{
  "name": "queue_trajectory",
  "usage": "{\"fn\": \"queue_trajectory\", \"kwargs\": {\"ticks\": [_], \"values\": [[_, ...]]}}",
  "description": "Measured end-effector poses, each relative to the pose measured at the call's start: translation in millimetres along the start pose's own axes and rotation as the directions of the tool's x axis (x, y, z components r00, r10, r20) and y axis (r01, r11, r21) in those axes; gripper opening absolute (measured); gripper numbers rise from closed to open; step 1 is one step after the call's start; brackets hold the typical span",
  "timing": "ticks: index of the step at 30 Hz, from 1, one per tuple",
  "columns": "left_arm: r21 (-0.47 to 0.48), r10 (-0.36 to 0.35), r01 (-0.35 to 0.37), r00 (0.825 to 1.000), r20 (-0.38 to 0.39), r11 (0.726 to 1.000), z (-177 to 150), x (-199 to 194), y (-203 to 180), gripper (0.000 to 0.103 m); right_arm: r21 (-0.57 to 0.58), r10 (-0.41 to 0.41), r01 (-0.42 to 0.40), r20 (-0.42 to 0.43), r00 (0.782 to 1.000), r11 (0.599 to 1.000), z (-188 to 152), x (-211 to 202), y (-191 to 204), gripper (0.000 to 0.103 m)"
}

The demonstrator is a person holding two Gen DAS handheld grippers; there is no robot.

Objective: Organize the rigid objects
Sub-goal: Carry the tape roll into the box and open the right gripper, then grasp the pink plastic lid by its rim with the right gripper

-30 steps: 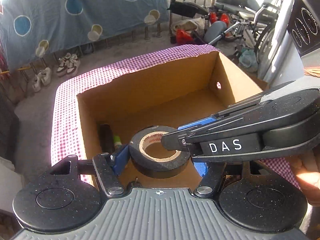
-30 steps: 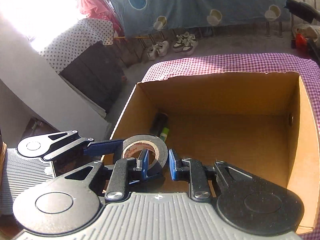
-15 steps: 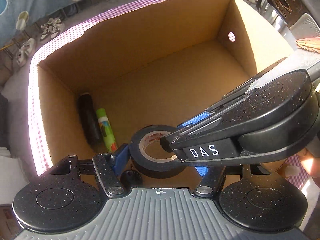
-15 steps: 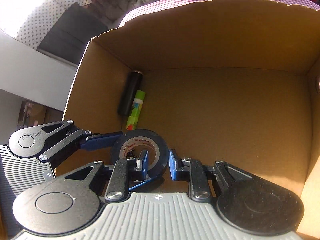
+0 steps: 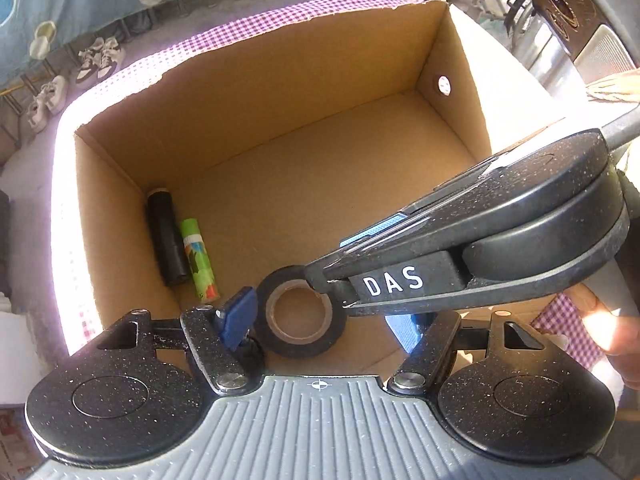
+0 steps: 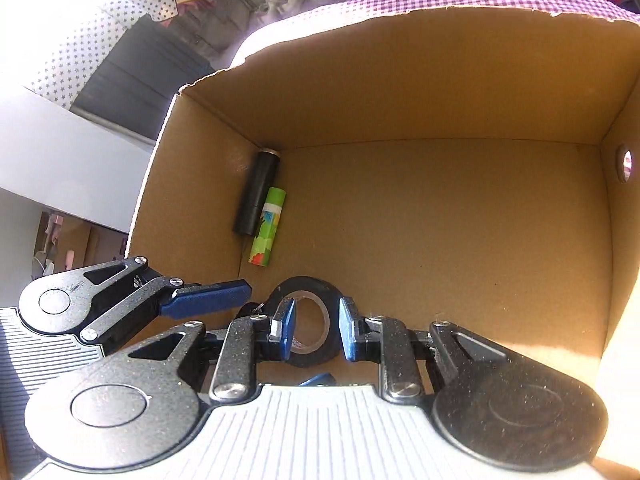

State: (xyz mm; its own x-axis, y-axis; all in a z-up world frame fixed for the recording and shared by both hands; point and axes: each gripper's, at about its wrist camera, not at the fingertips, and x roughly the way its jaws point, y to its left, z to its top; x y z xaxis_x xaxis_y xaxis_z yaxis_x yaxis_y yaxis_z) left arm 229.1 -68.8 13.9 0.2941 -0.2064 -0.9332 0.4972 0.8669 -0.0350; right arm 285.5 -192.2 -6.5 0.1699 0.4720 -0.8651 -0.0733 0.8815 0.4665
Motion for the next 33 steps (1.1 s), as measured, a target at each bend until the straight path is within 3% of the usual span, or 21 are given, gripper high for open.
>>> {"fn": "queue_trajectory", "kwargs": {"ticks": [3,6,9,13,16,18,21,23,26,33], "values": [[-0.015,0.003,-0.002,0.998,0.067,1.0,-7.8,-23.4,-1.1,0.072,-0.01,0.027,-0.026,0.083,0.996,1.0,-12.9,-33.5,2.8,0.026],[-0.02,0.02,-0.017,0.988,0.155,1.0,-22.9,-54.7,-4.1,0.073,-0.043,0.025,-0.016,0.204,0.979,0.999,-37.7,-76.1,7.7,0.026],[-0.011,0.027,-0.025,0.967,0.254,1.0,-42.8,-87.6,-8.9,0.078,-0.041,0.037,-0.024,0.357,0.933,0.999,-76.0,-122.2,6.1,0.026],[-0.029,0.037,-0.028,0.923,0.384,0.999,-86.7,-120.2,-18.6,0.083,-0.034,0.09,-0.084,0.502,0.86,0.996,-138.9,-164.0,-5.9,0.026],[-0.046,0.031,-0.013,0.912,0.409,0.999,-115.1,-118.4,-29.1,0.085,-0.02,0.127,-0.137,0.528,0.84,0.99,-183.6,-162.4,-16.3,0.026],[-0.07,0.018,0.011,0.916,0.402,0.998,-130.8,-110.4,-32.6,0.085,0.0,0.14,-0.163,0.512,0.847,0.987,-206.5,-145.7,-19.8,0.029],[-0.101,-0.044,0.085,0.932,0.359,0.991,-147.9,-90.9,-35.1,0.085,0.034,0.122,-0.159,0.493,0.861,0.987,-229.6,-122.2,-21.2,0.059],[-0.101,-0.07,0.107,0.946,0.316,0.989,-158.4,-76.6,-37.8,0.087,0.049,0.094,-0.132,0.468,0.879,0.99,-238.2,-98.7,-18.3,0.059],[-0.082,-0.044,0.066,0.968,0.245,0.994,-167.6,-54.0,-46.0,0.087,0.075,0.064,-0.106,0.422,0.904,0.992,-246.6,-73.0,-15.5,0.059],[-0.044,0.044,-0.035,0.975,0.219,0.998,-174.3,-21.0,-58.9,0.087,0.035,0.042,-0.058,0.351,0.935,0.998,-243.0,-37.8,1.4,0.058]]}}
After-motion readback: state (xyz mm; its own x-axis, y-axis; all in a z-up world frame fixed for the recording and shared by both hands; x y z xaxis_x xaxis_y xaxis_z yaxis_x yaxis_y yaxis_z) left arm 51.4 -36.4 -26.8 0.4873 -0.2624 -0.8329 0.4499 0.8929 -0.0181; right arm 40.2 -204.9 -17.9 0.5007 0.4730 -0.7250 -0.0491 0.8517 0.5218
